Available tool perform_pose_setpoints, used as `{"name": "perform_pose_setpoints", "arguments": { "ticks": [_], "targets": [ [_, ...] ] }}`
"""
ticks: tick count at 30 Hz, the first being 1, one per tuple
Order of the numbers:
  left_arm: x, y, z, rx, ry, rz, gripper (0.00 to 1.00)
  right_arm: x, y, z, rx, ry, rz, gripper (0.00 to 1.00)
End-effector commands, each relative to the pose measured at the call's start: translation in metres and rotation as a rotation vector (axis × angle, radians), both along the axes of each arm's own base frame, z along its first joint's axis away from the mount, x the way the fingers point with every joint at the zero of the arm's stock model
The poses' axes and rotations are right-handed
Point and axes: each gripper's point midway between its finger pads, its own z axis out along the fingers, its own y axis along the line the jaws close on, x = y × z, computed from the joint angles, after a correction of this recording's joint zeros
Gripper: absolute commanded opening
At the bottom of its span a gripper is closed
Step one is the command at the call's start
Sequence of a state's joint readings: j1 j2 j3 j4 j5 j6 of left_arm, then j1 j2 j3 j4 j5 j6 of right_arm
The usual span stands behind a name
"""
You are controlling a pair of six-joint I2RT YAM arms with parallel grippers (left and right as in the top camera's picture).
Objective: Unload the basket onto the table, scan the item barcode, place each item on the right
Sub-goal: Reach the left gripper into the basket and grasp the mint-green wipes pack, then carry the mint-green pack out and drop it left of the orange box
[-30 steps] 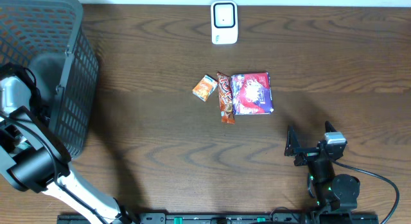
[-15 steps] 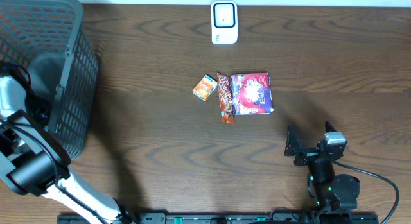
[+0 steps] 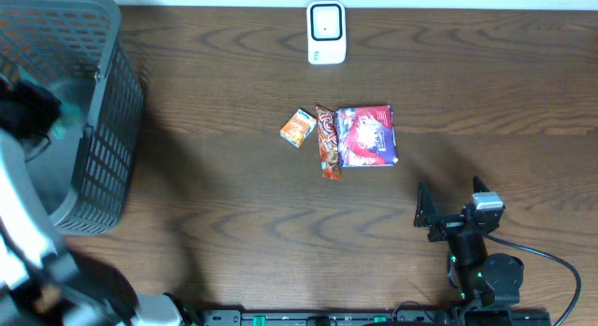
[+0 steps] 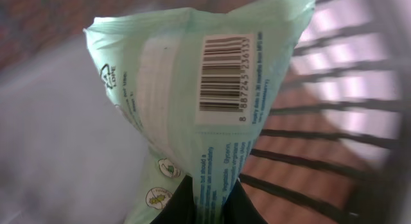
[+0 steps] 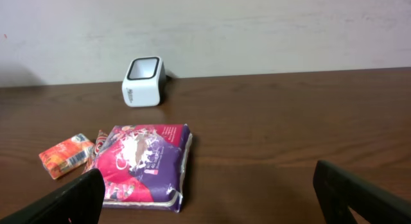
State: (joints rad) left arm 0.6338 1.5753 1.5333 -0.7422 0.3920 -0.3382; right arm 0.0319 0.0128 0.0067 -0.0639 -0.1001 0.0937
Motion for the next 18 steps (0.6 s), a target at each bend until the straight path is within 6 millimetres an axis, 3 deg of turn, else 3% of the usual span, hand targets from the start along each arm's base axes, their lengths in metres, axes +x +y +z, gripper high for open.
{"name": "perform_pose_setpoints", "arguments": {
  "ticks": [1, 4, 8, 10, 13, 18],
  "targets": [
    [-0.001, -0.062, 0.078, -0.004, -0.235, -0.204, 0.07, 0.0, 0.0, -0.001, -0.013, 0.002, 0.0, 0.99],
    [-0.004, -0.116, 0.108, 0.01, -0.311, -0.34, 0.07, 0.0, 0.0, -0.001, -0.013, 0.002, 0.0, 0.99],
    [-0.002, -0.205, 0.115, 0.027, -0.335, -0.604, 0.07, 0.0, 0.0, -0.001, -0.013, 0.002, 0.0, 0.99],
    [-0.003, -0.252, 0.106, 0.053, -0.318, -0.761, 0.07, 0.0, 0.0, -0.001, -0.013, 0.002, 0.001, 0.99],
    [-0.001, -0.303, 0.081, 0.119, -0.244, -0.886, 0.08, 0.0, 0.0, -0.001, -0.013, 0.002, 0.0, 0.99],
    [0.006, -0.348, 0.022, 0.296, -0.043, -0.922, 0.07, 0.0, 0.0, -0.001, -0.013, 0.002, 0.001, 0.99]
  ]
}}
